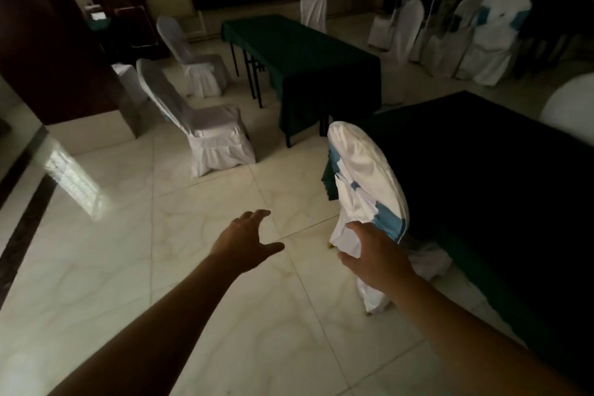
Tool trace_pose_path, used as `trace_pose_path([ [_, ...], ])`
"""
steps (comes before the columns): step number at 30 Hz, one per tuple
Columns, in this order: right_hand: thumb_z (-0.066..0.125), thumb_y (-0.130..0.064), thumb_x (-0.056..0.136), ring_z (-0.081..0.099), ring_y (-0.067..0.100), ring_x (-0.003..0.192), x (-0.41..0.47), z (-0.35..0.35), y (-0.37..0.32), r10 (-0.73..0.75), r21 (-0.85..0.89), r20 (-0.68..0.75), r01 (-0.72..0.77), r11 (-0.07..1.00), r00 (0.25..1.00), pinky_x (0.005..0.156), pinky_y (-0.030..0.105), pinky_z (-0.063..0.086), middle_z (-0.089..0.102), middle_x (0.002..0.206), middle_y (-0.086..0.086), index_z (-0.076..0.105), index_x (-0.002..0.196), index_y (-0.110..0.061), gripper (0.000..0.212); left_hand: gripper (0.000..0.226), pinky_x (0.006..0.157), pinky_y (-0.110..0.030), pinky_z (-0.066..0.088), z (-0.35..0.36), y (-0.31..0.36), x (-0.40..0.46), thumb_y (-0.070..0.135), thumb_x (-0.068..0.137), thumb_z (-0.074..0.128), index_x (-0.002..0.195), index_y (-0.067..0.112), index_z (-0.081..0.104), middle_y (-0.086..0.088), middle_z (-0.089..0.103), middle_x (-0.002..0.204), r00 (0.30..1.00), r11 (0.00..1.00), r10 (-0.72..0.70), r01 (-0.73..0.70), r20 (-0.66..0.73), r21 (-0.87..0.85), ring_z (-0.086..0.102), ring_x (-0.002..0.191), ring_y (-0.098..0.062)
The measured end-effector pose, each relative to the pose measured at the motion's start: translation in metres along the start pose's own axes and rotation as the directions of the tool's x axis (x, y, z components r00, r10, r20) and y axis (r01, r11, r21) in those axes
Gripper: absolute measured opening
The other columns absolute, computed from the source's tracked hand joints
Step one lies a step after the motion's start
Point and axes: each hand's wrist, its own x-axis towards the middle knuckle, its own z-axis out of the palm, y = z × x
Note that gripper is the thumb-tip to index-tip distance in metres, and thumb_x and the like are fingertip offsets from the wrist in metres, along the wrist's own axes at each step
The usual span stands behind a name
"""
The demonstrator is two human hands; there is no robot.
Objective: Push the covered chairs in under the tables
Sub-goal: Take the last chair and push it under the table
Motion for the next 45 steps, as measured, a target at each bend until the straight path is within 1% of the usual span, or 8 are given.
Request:
trace_pose_path([
  [6, 0.064, -0.061, 0.078, 0.058, 0.017, 0.102, 0.111, -0.022, 0.035, 0.098, -0.174, -0.181, -0.13, 0.976, 0.979, 0.075, 0.025, 0.045, 0.059, 0.119, -0.001, 0.047, 0.13, -0.027, 0.064, 0.083, 0.096, -0.038, 0.041, -0.02, 0.029, 0.148, 0.063, 0.07, 0.071, 0.139, 0.034, 0.034, -0.001, 0.046, 0.141, 0.993, 0.993, 0.114, -0.114, 0.02, 0.01, 0.047, 0.122, -0.022],
  [13, 0.071, -0.058, 0.074, 0.057, 0.022, 0.106, 0.196, -0.028, 0.07, 0.321, -0.18, -0.289, -0.381, 0.907, 0.902, 0.081, 0.028, 0.045, 0.056, 0.121, 0.003, 0.049, 0.127, -0.024, 0.067, 0.083, 0.097, -0.039, 0.042, 0.001, 0.065, 0.319, 0.06, 0.07, 0.073, 0.139, 0.033, 0.035, -0.001, 0.045, 0.142, 0.931, 0.931, 0.364, -0.362, 0.038, -0.038, 0.047, 0.123, -0.022],
  [17, 0.07, -0.058, 0.075, 0.048, 0.023, 0.122, 0.234, -0.018, 0.076, 0.508, -0.137, -0.299, -0.563, 0.815, 0.808, 0.095, 0.035, 0.044, 0.046, 0.139, 0.001, 0.039, 0.139, -0.029, 0.076, 0.085, 0.095, -0.038, 0.043, 0.024, 0.077, 0.411, 0.064, 0.062, 0.075, 0.133, 0.039, 0.036, 0.002, 0.049, 0.138, 0.836, 0.839, 0.543, -0.54, 0.072, -0.058, 0.049, 0.119, -0.02],
  [22, 0.073, -0.06, 0.071, 0.037, 0.026, 0.13, 0.269, -0.012, 0.063, 0.751, -0.041, -0.279, -0.789, 0.613, 0.598, 0.101, 0.043, 0.04, 0.032, 0.149, 0.002, 0.029, 0.144, -0.03, 0.09, 0.096, 0.098, -0.039, 0.041, 0.042, 0.092, 0.5, 0.065, 0.057, 0.077, 0.136, 0.04, 0.03, 0.002, 0.043, 0.142, 0.672, 0.701, 0.709, -0.706, 0.215, -0.105, 0.044, 0.125, -0.022],
  [27, 0.077, -0.061, 0.066, 0.033, 0.027, 0.132, 0.281, -0.009, 0.052, 0.843, 0.022, -0.217, -0.861, 0.508, 0.492, 0.103, 0.047, 0.039, 0.026, 0.151, 0.002, 0.023, 0.147, -0.034, 0.101, 0.104, 0.1, -0.043, 0.041, 0.052, 0.113, 0.548, 0.058, 0.055, 0.083, 0.141, 0.032, 0.032, -0.002, 0.039, 0.143, 0.498, 0.563, 0.802, -0.815, 0.331, -0.137, 0.04, 0.127, -0.026],
  [33, 0.08, -0.05, 0.069, 0.045, 0.027, 0.122, 0.277, -0.002, 0.065, 0.924, 0.024, -0.139, -0.932, 0.362, 0.356, 0.098, 0.045, 0.043, 0.042, 0.139, 0.004, 0.032, 0.142, -0.03, 0.09, 0.072, 0.093, -0.037, 0.047, 0.062, 0.14, 0.562, 0.049, 0.06, 0.084, 0.124, 0.029, 0.055, 0.001, 0.054, 0.118, 0.375, 0.458, 0.825, -0.882, 0.423, -0.109, 0.052, 0.108, -0.021],
  [38, 0.066, -0.043, 0.083, 0.056, 0.021, 0.098, 0.265, 0.006, 0.082, 0.896, -0.159, -0.125, -0.9, 0.406, 0.426, 0.084, 0.035, 0.048, 0.06, 0.112, 0.003, 0.054, 0.115, -0.022, 0.04, 0.045, 0.078, -0.029, 0.049, 0.069, 0.142, 0.553, 0.051, 0.066, 0.078, 0.1, 0.025, 0.066, 0.002, 0.066, 0.093, 0.382, 0.451, 0.807, -0.891, 0.45, -0.054, 0.059, 0.083, -0.015],
  [45, 0.066, -0.034, 0.085, 0.059, 0.026, 0.096, 0.258, 0.016, 0.087, 0.856, -0.153, -0.124, -0.862, 0.484, 0.502, 0.08, 0.039, 0.05, 0.061, 0.107, 0.007, 0.05, 0.112, -0.018, 0.036, 0.036, 0.082, -0.028, 0.047, 0.073, 0.13, 0.553, 0.036, 0.076, 0.075, 0.105, 0.021, 0.06, -0.001, 0.065, 0.096, 0.354, 0.397, 0.83, -0.918, 0.432, -0.01, 0.06, 0.085, -0.015],
])
